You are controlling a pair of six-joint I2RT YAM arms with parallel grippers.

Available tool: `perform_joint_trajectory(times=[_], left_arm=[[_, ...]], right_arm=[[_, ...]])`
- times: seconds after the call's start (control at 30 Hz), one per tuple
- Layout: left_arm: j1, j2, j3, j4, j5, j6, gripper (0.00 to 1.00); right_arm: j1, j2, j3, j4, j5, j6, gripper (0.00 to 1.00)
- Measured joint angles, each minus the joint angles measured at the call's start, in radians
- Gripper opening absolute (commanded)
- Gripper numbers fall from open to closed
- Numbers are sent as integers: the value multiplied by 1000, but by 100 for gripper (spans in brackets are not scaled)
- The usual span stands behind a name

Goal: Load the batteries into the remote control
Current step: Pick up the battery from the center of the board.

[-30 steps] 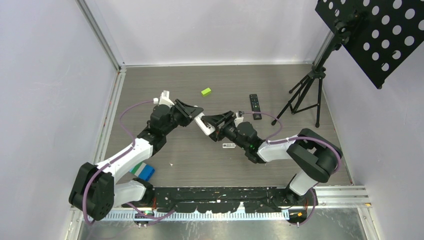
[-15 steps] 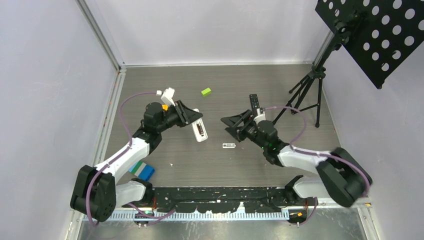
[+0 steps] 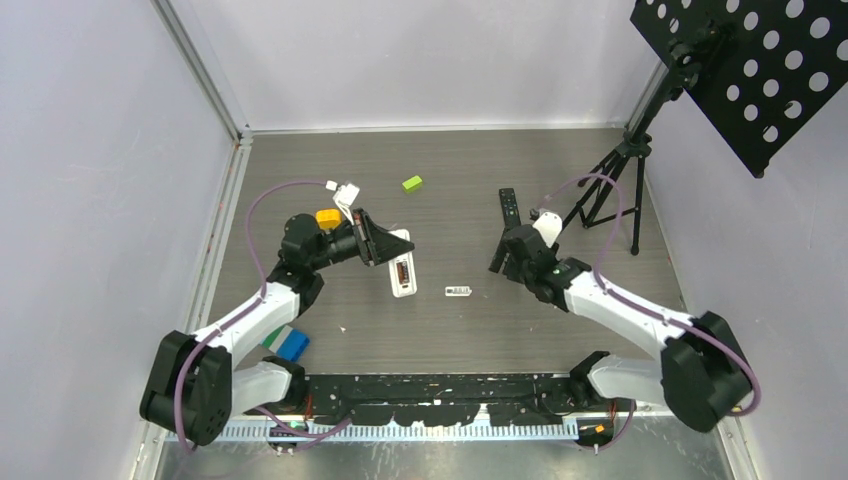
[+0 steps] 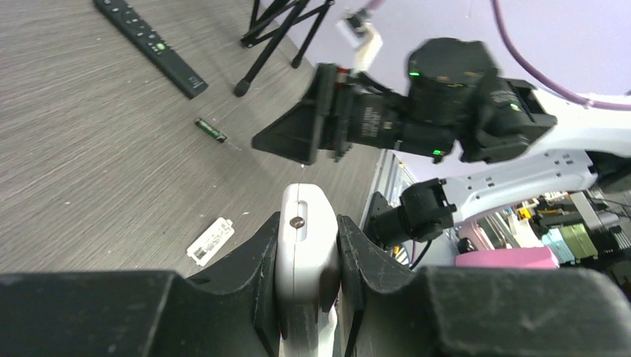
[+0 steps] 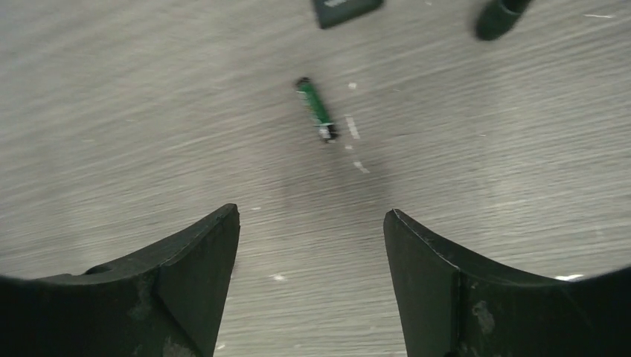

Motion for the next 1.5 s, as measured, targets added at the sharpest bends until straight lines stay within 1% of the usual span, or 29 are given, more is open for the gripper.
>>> perform_joint_trajectory(times=[0.07,0.13,0.23,0.43,0.53,0.7,0.77,0.83,0.9,0.97,1.0,1.07,1.27,1.33,1.5], left_arm=[[0,1,-9,35,21,-9,0],[0,2,-16,60,38,-17,0],[0,5,-19,89,53,-25,0],[0,13,-21,125,76,-50,0],[0,18,-21,133,77,-55,0],[0,29,-21,142,79,-71,0],[0,32,-21,142,83,-72,0],[0,34,-21,142,85,-73,0],[0,35,-21,142,86,-74,0],[0,35,-21,141,86,-74,0],[0,35,-21,141,85,-75,0],[0,35,-21,141,83,-77,0],[0,35,-25,142,30,-106,0],[0,35,-29,142,1,-126,0],[0,35,-32,133,-68,-181,0]], right_arm=[[-17,65,14,-27,16,-42,67],[-35,129,26,-35,18,-73,64],[-58,200,36,-28,14,-114,63],[-94,283,82,5,-28,-186,63],[-112,332,117,25,-54,-202,60],[-132,415,162,41,-80,-221,47],[-134,434,179,53,-84,-230,38],[-134,450,194,53,-84,-239,30],[-134,470,218,40,-80,-245,19],[-137,483,238,18,-70,-245,11],[-140,484,242,13,-75,-243,8],[-140,484,245,5,-78,-237,5],[-138,449,245,-31,-105,-222,4],[-130,389,237,-36,-136,-222,4],[-68,176,230,-13,-242,-224,4]])
